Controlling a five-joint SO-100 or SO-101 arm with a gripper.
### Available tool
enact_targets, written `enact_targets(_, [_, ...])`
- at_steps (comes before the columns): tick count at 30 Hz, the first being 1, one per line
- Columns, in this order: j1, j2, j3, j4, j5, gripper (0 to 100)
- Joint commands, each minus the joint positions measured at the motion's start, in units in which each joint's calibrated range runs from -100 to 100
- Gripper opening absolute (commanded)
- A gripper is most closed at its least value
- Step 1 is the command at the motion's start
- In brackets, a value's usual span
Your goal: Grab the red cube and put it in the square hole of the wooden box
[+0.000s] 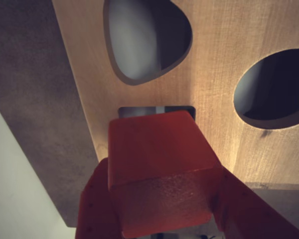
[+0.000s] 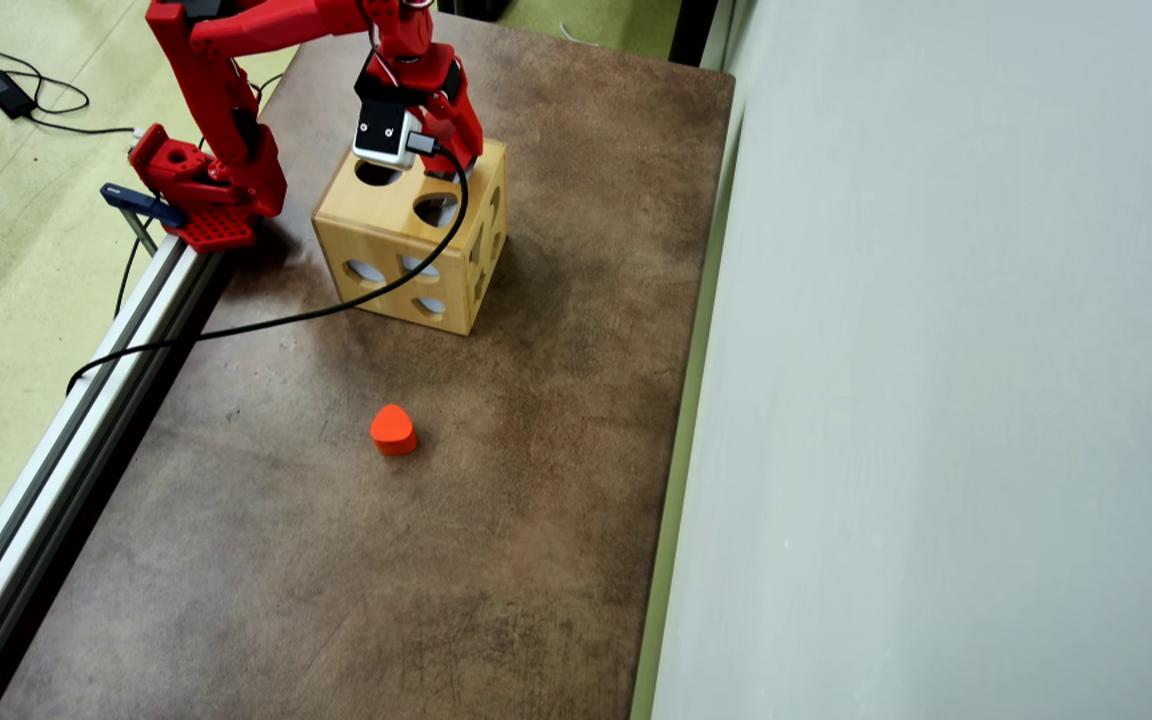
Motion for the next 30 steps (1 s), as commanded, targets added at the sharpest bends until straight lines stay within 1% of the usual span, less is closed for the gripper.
enact_targets(1, [-0.4, -0.5, -1.6, 0.7, 0.4, 3])
enact_targets(10, [-2.2, -1.0, -1.6, 2.1, 0.5, 3])
enact_targets(20, [-1.2, -0.5, -1.9, 2.1, 0.5, 3])
enact_targets(25, [1.4, -0.3, -1.7, 2.0, 0.4, 3])
enact_targets(30, [0.9, 0.7, -1.7, 1.2, 0.4, 3])
